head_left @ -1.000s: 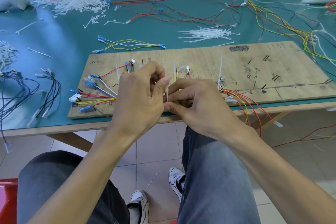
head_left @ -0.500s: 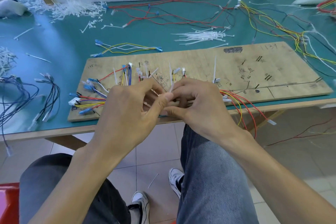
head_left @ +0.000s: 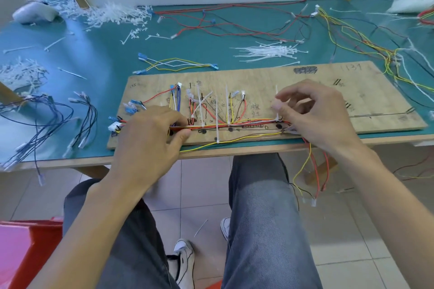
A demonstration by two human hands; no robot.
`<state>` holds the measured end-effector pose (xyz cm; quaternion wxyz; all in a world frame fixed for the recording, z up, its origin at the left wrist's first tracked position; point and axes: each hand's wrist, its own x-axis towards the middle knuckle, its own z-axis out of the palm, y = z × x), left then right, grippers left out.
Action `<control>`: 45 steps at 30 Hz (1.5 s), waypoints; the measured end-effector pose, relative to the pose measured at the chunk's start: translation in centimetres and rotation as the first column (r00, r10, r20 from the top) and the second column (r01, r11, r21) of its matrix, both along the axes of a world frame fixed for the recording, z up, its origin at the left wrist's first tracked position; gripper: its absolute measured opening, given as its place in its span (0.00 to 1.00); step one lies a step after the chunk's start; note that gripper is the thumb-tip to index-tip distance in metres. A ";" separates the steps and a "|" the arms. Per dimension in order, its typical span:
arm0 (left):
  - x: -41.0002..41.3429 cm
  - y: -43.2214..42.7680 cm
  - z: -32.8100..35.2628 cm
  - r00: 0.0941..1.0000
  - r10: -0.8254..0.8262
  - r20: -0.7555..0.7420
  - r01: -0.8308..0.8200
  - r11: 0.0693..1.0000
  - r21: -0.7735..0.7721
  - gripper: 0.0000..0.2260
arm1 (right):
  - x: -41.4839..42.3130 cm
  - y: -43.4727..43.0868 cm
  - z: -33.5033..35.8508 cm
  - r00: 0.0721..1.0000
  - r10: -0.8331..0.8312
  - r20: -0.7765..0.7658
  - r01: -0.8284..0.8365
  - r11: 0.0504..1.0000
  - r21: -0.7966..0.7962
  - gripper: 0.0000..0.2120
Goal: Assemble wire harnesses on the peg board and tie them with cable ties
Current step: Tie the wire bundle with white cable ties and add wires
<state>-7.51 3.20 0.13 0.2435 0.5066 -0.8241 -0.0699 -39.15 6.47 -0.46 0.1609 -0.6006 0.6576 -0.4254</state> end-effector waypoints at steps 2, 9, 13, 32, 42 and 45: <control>-0.1 -0.1 0.3 1.000 0.015 -0.003 -0.015 1.000 0.017 0.02 | -0.5 -0.1 -0.2 0.997 0.027 0.078 -0.028 1.000 0.013 0.09; 0.0 -0.9 0.6 0.991 0.113 -0.070 -0.098 0.977 0.189 0.12 | -1.4 -0.3 -0.5 0.996 0.087 0.036 -0.089 0.993 0.074 0.09; 0.1 -0.9 0.5 0.990 0.104 -0.090 -0.084 0.975 0.206 0.13 | -1.2 -0.5 -0.4 0.998 0.070 0.007 -0.070 0.996 0.059 0.09; 0.8 -0.8 -0.1 0.981 0.110 -0.162 -0.079 0.979 0.189 0.12 | 0.7 -0.8 -0.7 0.981 -0.031 -0.190 0.026 0.999 -0.026 0.10; 4.2 -1.2 -1.0 0.969 0.126 -0.212 -0.107 0.989 0.098 0.15 | 3.7 -1.2 -0.7 0.969 0.046 -0.244 -0.060 0.997 -0.051 0.12; 6.1 -1.1 -1.0 0.973 0.124 -0.195 -0.108 0.990 0.093 0.15 | 5.0 -1.9 -1.0 0.977 0.063 -0.204 -0.074 0.996 -0.046 0.11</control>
